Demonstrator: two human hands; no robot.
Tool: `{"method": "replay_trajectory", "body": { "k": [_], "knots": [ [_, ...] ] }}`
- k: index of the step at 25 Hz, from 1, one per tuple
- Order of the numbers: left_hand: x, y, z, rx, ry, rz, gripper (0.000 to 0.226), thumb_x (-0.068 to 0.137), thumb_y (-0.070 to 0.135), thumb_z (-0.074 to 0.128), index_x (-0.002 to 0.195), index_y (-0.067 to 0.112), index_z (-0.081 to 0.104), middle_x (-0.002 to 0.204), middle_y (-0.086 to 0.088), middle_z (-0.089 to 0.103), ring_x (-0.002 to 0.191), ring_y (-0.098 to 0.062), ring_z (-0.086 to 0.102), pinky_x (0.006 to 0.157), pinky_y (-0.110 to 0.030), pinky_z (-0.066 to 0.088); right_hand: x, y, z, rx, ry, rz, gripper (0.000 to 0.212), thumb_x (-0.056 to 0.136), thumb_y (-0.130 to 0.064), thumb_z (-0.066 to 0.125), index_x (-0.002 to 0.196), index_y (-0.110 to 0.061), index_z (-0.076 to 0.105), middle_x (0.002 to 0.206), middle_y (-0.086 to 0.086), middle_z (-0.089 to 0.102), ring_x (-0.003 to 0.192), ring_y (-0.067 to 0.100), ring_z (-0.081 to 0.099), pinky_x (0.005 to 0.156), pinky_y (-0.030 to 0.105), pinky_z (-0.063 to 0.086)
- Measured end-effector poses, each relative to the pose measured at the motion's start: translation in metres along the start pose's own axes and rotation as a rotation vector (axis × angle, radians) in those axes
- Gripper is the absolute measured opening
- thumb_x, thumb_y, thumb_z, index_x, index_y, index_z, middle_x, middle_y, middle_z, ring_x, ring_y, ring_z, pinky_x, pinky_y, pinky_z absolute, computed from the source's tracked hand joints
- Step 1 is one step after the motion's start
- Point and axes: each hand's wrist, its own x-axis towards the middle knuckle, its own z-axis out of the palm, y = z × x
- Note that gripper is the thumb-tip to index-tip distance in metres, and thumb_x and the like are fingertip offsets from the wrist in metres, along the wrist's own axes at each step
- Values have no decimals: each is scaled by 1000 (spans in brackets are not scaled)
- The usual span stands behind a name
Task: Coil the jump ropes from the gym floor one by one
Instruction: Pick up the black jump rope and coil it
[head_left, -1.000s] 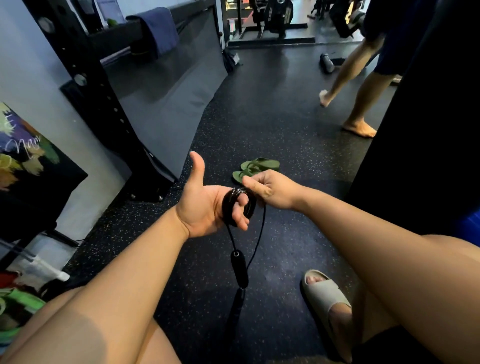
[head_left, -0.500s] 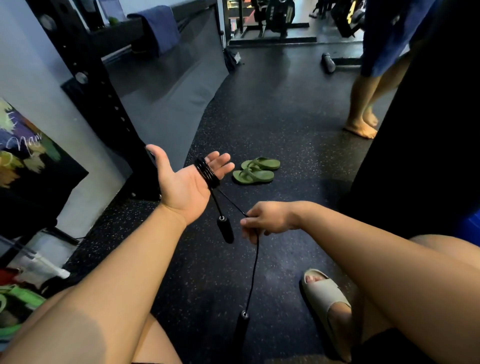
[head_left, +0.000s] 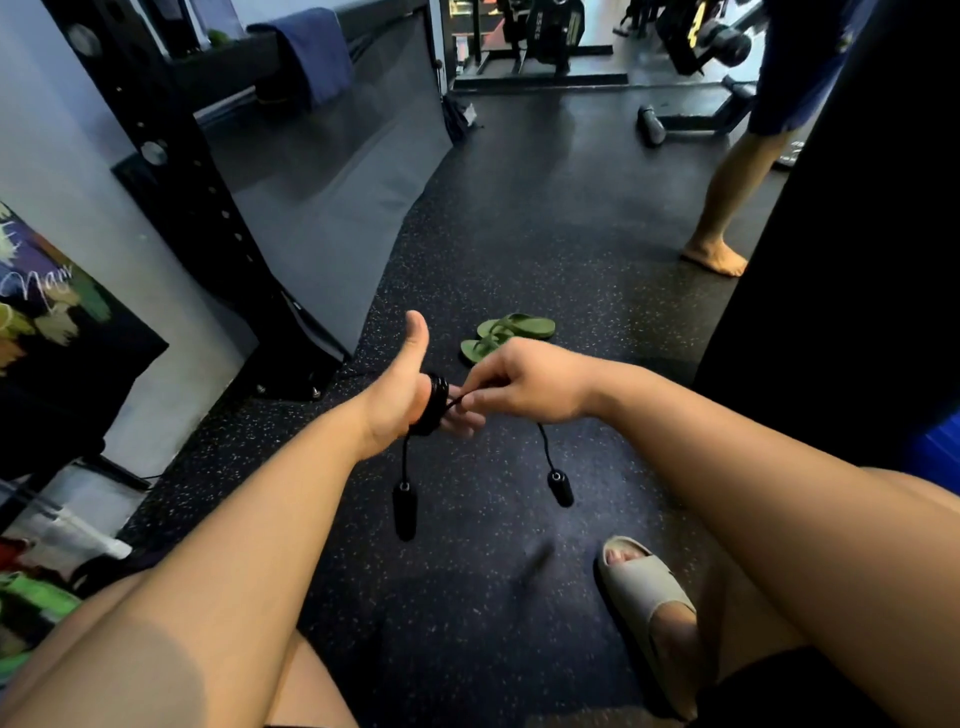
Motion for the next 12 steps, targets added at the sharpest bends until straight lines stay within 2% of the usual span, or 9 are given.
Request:
{"method": "replay_trajectory", "body": {
  "k": [2, 5, 9, 12],
  "knots": [
    [-6, 2, 4, 50, -143, -34, 139, 67, 89, -19, 111, -13, 64, 106, -32, 70, 105, -44, 67, 106, -40, 39, -1, 6, -7, 52, 30, 4, 13, 92, -26, 69, 95, -16, 77, 64, -20, 64, 59, -11, 56, 59, 7, 39],
    [-11, 6, 7, 16, -240, -52, 138, 66, 90, -17, 106, -15, 63, 87, -27, 72, 93, -45, 69, 96, -37, 46, -2, 15, -9, 161, 35, 31, 12, 88, -28, 74, 92, -17, 77, 65, -19, 68, 61, -8, 59, 60, 7, 41],
    [-17, 11, 5, -158, -302, 27, 129, 59, 96, -8, 89, -5, 66, 69, -18, 70, 77, -38, 70, 84, -36, 54, 0, 25, -3, 236, 83, 32, 12, 88, -34, 73, 81, -25, 71, 70, -10, 68, 65, 1, 59, 64, 18, 46],
    [-17, 10, 2, -298, -298, 93, 127, 59, 97, -8, 83, -3, 66, 64, -17, 68, 70, -36, 69, 82, -40, 54, 4, 26, 8, 331, 169, 38, 24, 95, -38, 63, 76, -22, 62, 71, 1, 66, 65, 10, 57, 67, 27, 46]
  ]
}}
